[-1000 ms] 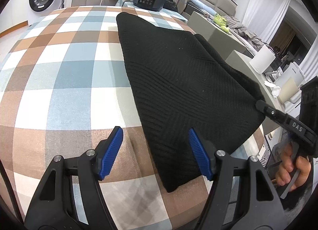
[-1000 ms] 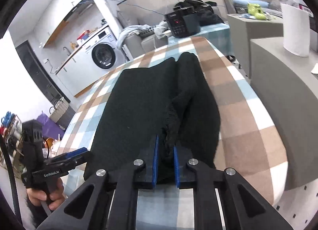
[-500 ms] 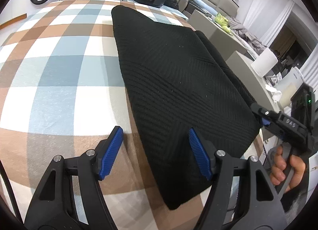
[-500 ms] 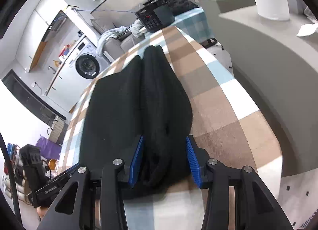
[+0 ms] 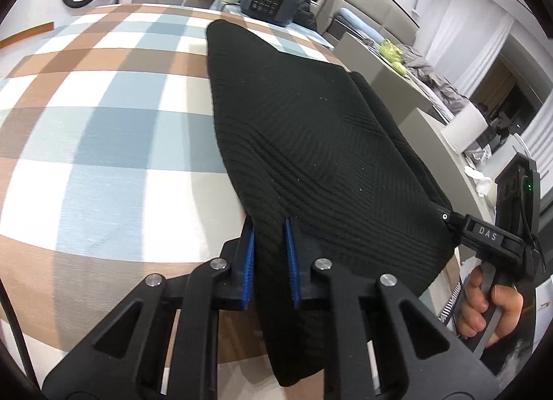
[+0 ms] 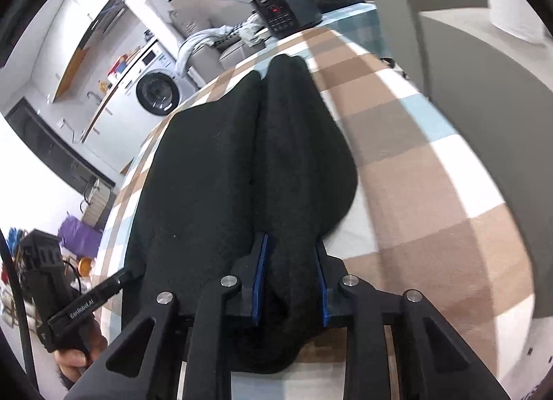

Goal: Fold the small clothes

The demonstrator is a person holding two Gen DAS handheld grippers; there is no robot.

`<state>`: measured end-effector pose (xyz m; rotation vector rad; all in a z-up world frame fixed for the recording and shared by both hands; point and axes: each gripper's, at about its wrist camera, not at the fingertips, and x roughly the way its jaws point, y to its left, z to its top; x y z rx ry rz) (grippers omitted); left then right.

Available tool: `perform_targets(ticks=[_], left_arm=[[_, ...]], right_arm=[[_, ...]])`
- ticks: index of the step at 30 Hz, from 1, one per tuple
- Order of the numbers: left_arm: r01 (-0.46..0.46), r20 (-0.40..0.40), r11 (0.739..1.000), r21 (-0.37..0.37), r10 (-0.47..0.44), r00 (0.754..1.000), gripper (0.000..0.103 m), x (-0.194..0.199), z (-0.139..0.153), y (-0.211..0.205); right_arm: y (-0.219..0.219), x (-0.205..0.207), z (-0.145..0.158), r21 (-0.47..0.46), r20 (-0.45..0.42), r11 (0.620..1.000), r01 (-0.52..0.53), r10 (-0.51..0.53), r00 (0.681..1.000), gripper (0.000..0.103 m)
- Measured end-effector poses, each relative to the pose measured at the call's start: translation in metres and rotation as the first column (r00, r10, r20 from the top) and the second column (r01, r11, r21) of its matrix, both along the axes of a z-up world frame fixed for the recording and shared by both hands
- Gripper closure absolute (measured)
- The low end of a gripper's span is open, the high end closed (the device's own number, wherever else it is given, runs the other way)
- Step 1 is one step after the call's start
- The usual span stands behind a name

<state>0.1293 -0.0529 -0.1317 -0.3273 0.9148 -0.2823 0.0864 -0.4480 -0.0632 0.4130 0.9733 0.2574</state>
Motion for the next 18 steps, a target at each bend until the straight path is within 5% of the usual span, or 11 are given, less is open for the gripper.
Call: perform_targets(ticks=[12, 18], left_arm=[[-0.237, 0.011, 0.969, 0.074, 0.237, 0.971, 0.089, -0.01, 0.01, 0.094], [-0.294, 0.052, 0.953, 0.074, 0.291, 0.955, 0.089, -0.023, 0.019, 0.116]], right_arm=[[0.101, 0.035, -0.003, 0.026, -0.009, 0.981, -0.194, 0.194, 0.981, 0.077], [0.075, 0.027, 0.006, -0.005, -0.002, 0.989, -0.148, 0.148, 0.989, 0.076]])
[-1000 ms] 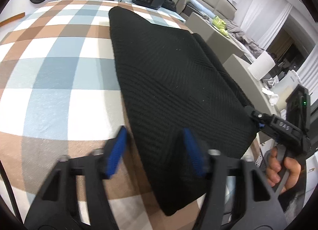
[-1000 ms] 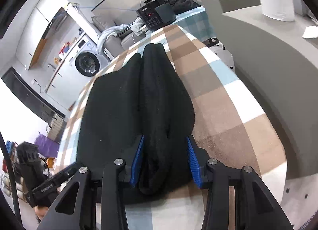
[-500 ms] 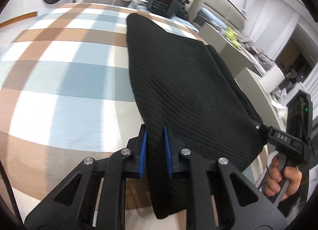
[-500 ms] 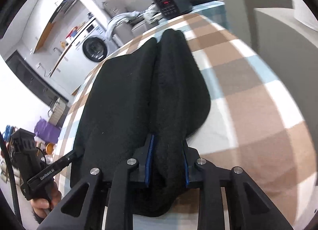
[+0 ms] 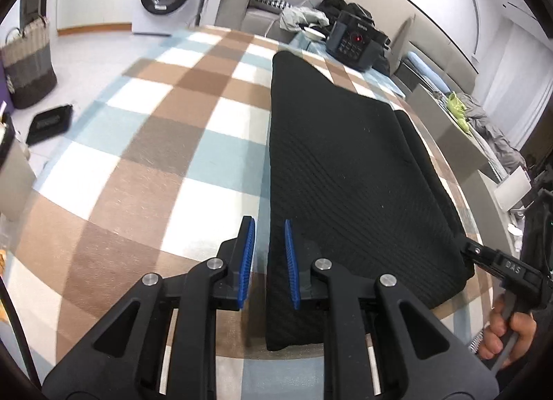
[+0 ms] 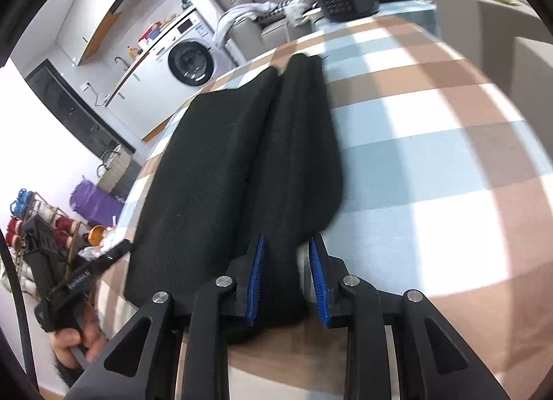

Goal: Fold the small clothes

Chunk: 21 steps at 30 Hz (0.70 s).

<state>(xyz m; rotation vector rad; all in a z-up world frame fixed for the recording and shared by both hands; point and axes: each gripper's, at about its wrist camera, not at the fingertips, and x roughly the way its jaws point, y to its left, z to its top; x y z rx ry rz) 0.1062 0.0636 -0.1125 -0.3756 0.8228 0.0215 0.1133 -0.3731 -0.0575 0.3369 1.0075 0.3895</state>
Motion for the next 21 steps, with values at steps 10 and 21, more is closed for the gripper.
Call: perform_targets(ticks=[10, 21], left_arm=[[0.123, 0.029, 0.992, 0.006, -0.123, 0.992, 0.067, -0.007, 0.017, -0.053], [0.194, -0.043, 0.98, 0.051, -0.192, 0.981, 0.043, 0.008, 0.002, -0.075]], right_arm=[[-0.009, -0.014, 0.024, 0.017, 0.071, 1.0, 0.024, -0.025, 0.997, 0.074], [0.067, 0.057, -0.003, 0.016, 0.043, 0.989, -0.145, 0.144, 0.989, 0.096]])
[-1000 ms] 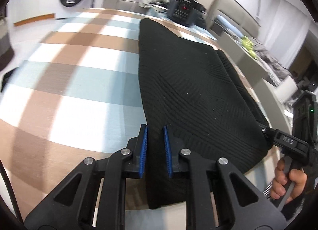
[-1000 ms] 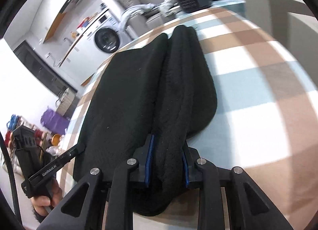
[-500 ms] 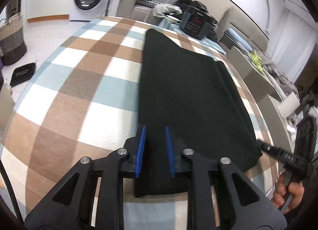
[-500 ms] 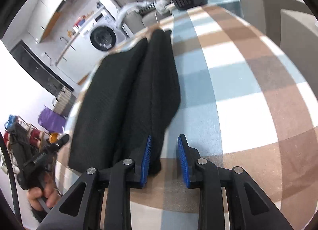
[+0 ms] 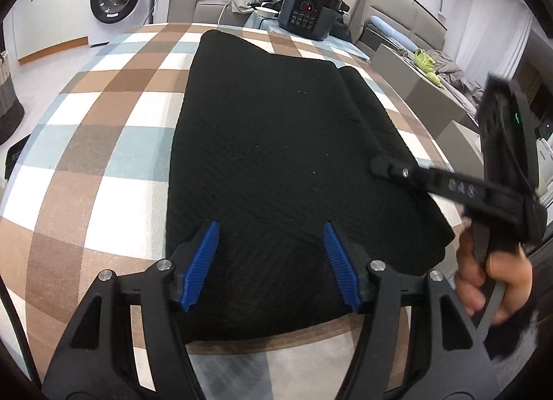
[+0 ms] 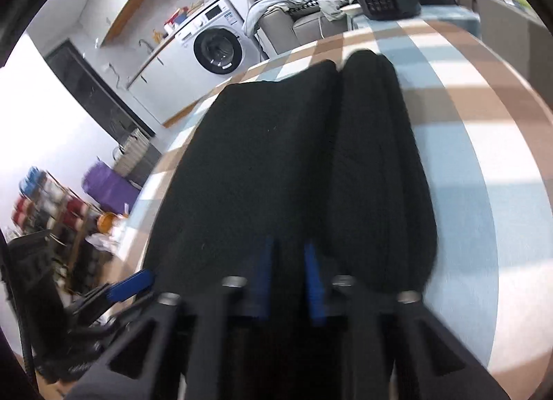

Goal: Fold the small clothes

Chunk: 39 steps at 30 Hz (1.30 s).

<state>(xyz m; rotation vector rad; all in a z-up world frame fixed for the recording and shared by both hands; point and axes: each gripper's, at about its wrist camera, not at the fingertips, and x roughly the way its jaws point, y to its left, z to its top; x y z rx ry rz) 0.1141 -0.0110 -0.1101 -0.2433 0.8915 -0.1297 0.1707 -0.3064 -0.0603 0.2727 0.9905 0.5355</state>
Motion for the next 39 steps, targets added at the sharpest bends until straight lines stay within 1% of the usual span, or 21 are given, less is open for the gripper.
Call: perform_targets(ticks=[1, 2, 3, 4, 6, 8, 9, 11, 12, 14, 16, 21, 24, 25, 26, 27, 28, 29, 30, 32, 39], left_arm=[[-0.003, 0.003, 1.0, 0.003, 0.003, 1.0, 0.043, 0.001, 0.0, 0.002], [-0.005, 0.007, 1.0, 0.005, 0.005, 1.0, 0.042, 0.001, 0.001, 0.004], [-0.008, 0.012, 1.0, 0.006, 0.007, 1.0, 0.041, 0.001, 0.002, 0.006], [-0.012, 0.016, 1.0, 0.004, 0.012, 1.0, 0.041, 0.001, 0.002, 0.008], [-0.016, 0.012, 1.0, -0.002, 0.016, 1.0, 0.041, 0.002, 0.0, 0.012], [-0.026, 0.002, 1.0, 0.007, 0.026, 1.0, 0.041, 0.001, -0.003, 0.013], [-0.024, 0.002, 1.0, 0.008, 0.024, 1.0, 0.041, -0.001, -0.003, 0.015], [-0.025, 0.006, 1.0, 0.014, 0.025, 1.0, 0.041, -0.005, -0.001, 0.017], [-0.03, 0.008, 0.999, 0.018, 0.03, 1.0, 0.041, -0.009, -0.001, 0.018], [-0.052, 0.01, 0.998, 0.022, 0.051, 0.999, 0.04, -0.016, 0.0, 0.024], [-0.078, 0.007, 0.997, 0.014, 0.078, 0.997, 0.04, -0.022, 0.0, 0.032], [-0.135, -0.029, 0.99, -0.027, 0.134, 0.991, 0.04, -0.033, -0.01, 0.053], [-0.133, -0.036, 0.989, -0.064, 0.13, 0.991, 0.041, -0.033, -0.015, 0.058], [-0.128, -0.028, 0.989, -0.067, 0.126, 0.992, 0.045, -0.032, -0.015, 0.058], [-0.127, -0.022, 0.99, -0.063, 0.126, 0.992, 0.057, -0.031, -0.016, 0.057], [-0.121, -0.021, 0.991, -0.059, 0.12, 0.993, 0.063, -0.03, -0.017, 0.055], [-0.11, -0.025, 0.992, -0.063, 0.108, 0.994, 0.076, -0.028, -0.019, 0.053], [-0.105, -0.027, 0.992, -0.066, 0.103, 0.994, 0.08, -0.026, -0.021, 0.052], [-0.108, -0.024, 0.992, -0.058, 0.107, 0.994, 0.081, -0.025, -0.022, 0.051], [-0.111, -0.021, 0.992, -0.053, 0.11, 0.994, 0.082, -0.022, -0.023, 0.05], [-0.111, -0.019, 0.992, -0.053, 0.11, 0.994, 0.082, 0.002, -0.024, 0.052]], right_arm=[[0.001, 0.001, 0.005, 0.013, 0.021, 1.0, -0.008, 0.008, 1.0, 0.097], [0.002, -0.002, 0.015, 0.018, 0.072, 1.0, -0.015, 0.014, 0.997, 0.098], [0.002, -0.006, 0.026, -0.009, 0.116, 1.0, 0.003, -0.001, 0.993, 0.098], [0.0, -0.008, 0.029, -0.025, 0.123, 1.0, 0.016, -0.013, 0.992, 0.098], [-0.005, -0.001, 0.02, -0.059, 0.093, 0.997, 0.05, -0.044, 0.995, 0.098], [-0.011, 0.01, 0.001, -0.115, 0.019, 0.99, 0.081, -0.08, 0.997, 0.097], [-0.018, 0.012, -0.006, -0.091, -0.031, 0.992, 0.092, -0.095, 0.995, 0.097], [-0.034, 0.002, -0.003, 0.032, -0.055, 0.994, 0.105, -0.103, 0.993, 0.084], [-0.04, -0.005, 0.001, 0.07, -0.053, 0.993, 0.092, -0.088, 0.995, 0.08], [-0.049, -0.023, 0.006, 0.064, -0.017, 0.993, 0.097, -0.096, 0.995, 0.062], [-0.059, -0.042, 0.006, 0.044, -0.004, 0.993, 0.108, -0.108, 0.994, 0.059], [-0.064, -0.064, -0.006, 0.036, -0.039, 0.994, 0.106, -0.105, 0.994, 0.058], [-0.063, -0.065, -0.01, 0.059, -0.043, 0.993, 0.105, -0.103, 0.994, 0.058], [-0.061, -0.065, -0.01, 0.062, -0.035, 0.993, 0.097, -0.095, 0.995, 0.058], [-0.061, -0.064, -0.009, 0.053, -0.031, 0.994, 0.093, -0.092, 0.995, 0.059], [-0.058, -0.065, -0.01, 0.03, -0.027, 0.995, 0.093, -0.093, 0.995, 0.059], [-0.056, -0.066, -0.011, 0.022, -0.027, 0.996, 0.091, -0.09, 0.996, 0.061], [-0.055, -0.065, -0.013, 0.022, -0.031, 0.996, 0.089, -0.088, 0.996, 0.067], [-0.054, -0.064, -0.014, 0.022, -0.034, 0.995, 0.094, -0.094, 0.995, 0.07], [-0.051, -0.066, -0.012, 0.01, -0.011, 0.996, 0.092, -0.092, 0.996, 0.08], [-0.048, -0.054, -0.013, 0.004, 0.0, 0.993, 0.116, -0.116, 0.993, 0.084]])
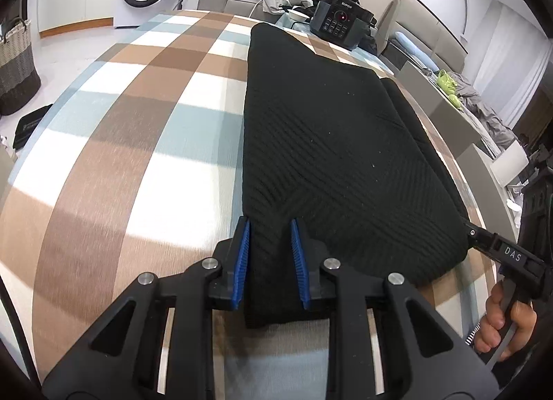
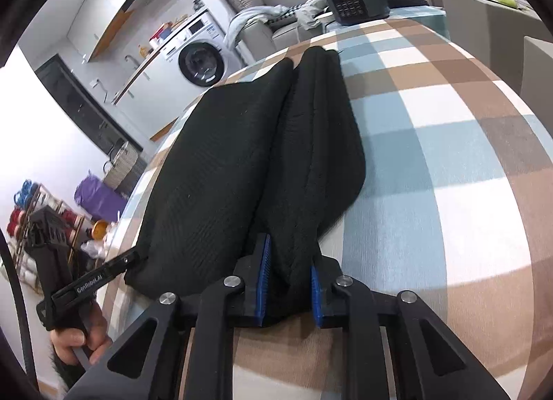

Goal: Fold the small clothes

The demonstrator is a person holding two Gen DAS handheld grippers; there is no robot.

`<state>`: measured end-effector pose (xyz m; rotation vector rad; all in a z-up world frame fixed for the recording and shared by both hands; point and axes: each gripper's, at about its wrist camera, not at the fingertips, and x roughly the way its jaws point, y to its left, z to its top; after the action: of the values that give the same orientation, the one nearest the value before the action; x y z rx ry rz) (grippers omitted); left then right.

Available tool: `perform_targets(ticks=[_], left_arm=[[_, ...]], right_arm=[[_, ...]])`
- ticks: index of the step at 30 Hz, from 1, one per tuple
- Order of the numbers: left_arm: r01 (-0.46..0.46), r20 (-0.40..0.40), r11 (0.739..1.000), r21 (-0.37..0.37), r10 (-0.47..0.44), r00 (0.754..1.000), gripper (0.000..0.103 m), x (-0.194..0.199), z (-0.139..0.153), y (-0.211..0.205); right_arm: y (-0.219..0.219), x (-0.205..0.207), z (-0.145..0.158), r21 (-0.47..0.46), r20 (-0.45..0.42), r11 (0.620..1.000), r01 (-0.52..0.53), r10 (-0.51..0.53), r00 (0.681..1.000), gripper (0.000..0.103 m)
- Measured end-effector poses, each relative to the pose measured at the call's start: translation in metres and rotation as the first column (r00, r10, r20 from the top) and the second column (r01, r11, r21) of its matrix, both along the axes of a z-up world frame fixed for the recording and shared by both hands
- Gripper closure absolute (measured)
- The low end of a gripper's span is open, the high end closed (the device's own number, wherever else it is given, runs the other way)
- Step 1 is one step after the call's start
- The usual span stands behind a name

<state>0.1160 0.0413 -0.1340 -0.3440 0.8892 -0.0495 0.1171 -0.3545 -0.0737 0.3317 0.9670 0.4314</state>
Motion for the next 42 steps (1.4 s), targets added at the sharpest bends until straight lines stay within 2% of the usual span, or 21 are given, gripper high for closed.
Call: perform_targets(ticks=[8, 12, 15, 18, 20, 21, 23, 24, 25, 26, 28, 30, 32, 35, 39, 42], left_arm=[[-0.001, 0.02, 1.0, 0.028, 0.001, 1.0, 0.082, 0.053, -0.001, 0.008], [0.009, 0.028, 1.0, 0.028, -0.01, 1.0, 0.082, 0.058, -0.001, 0.009], [0.015, 0.037, 0.999, 0.048, -0.017, 0.999, 0.082, 0.053, 0.001, 0.008], [0.004, 0.045, 0.995, 0.095, -0.008, 0.999, 0.07, 0.044, 0.009, 0.006], [-0.002, 0.07, 0.994, 0.11, -0.006, 0.998, 0.053, 0.036, 0.016, 0.005], [-0.004, 0.085, 0.993, 0.119, -0.007, 0.996, 0.047, 0.031, 0.021, 0.004], [-0.007, 0.116, 0.991, 0.137, -0.009, 0.993, 0.035, 0.021, 0.03, 0.001], [-0.001, 0.138, 0.989, 0.146, -0.02, 0.99, 0.032, 0.015, 0.036, -0.001], [0.003, 0.16, 0.988, 0.156, -0.028, 0.987, 0.024, 0.009, 0.041, -0.003], [0.005, 0.184, 0.986, 0.167, -0.036, 0.982, 0.019, 0.004, 0.045, -0.005], [0.001, 0.24, 0.98, 0.198, -0.05, 0.969, 0.017, -0.008, 0.054, -0.01], [0.002, 0.273, 0.973, 0.229, -0.067, 0.96, 0.012, -0.016, 0.06, -0.016], [0.008, 0.295, 0.97, 0.242, -0.081, 0.952, 0.001, -0.022, 0.063, -0.02], [-0.009, 0.332, 0.968, 0.252, -0.078, 0.94, 0.001, -0.029, 0.064, -0.022], [-0.022, 0.342, 0.971, 0.24, -0.063, 0.938, 0.001, -0.03, 0.061, -0.021], [-0.035, 0.357, 0.966, 0.257, -0.061, 0.932, 0.001, -0.03, 0.06, -0.019]], right_arm=[[0.015, 0.039, -0.001, -0.022, 0.002, 0.999, 0.039, -0.039, 0.999, 0.084], [0.013, 0.045, -0.001, -0.01, 0.004, 0.998, 0.065, -0.065, 0.998, 0.084], [0.013, 0.04, 0.0, -0.023, 0.014, 0.998, 0.064, -0.064, 0.998, 0.077], [0.01, 0.03, 0.008, -0.046, 0.033, 0.997, 0.068, -0.066, 0.997, 0.064], [0.007, 0.02, 0.017, -0.055, 0.081, 0.996, 0.065, -0.06, 0.995, 0.054], [0.005, 0.013, 0.023, -0.062, 0.107, 0.996, 0.061, -0.054, 0.993, 0.05], [0.003, 0.004, 0.032, -0.087, 0.143, 0.995, 0.052, -0.039, 0.989, 0.029], [0.001, -0.003, 0.038, -0.1, 0.176, 0.994, 0.038, -0.02, 0.984, 0.024], [0.001, -0.008, 0.043, -0.113, 0.196, 0.993, 0.029, -0.006, 0.98, 0.013], [0.001, -0.011, 0.047, -0.126, 0.213, 0.992, 0.024, 0.004, 0.977, 0.007], [0.001, -0.022, 0.057, -0.158, 0.279, 0.987, 0.008, 0.037, 0.96, 0.001], [0.001, -0.028, 0.063, -0.17, 0.321, 0.985, -0.001, 0.056, 0.946, 0.0], [0.0, -0.032, 0.066, -0.154, 0.35, 0.988, -0.018, 0.071, 0.934, 0.0], [0.0, -0.037, 0.067, -0.139, 0.382, 0.99, -0.03, 0.082, 0.921, 0.0], [0.003, -0.044, 0.067, -0.14, 0.431, 0.989, -0.045, 0.102, 0.896, 0.0], [0.004, -0.048, 0.068, -0.146, 0.469, 0.988, -0.042, 0.107, 0.877, 0.0]])
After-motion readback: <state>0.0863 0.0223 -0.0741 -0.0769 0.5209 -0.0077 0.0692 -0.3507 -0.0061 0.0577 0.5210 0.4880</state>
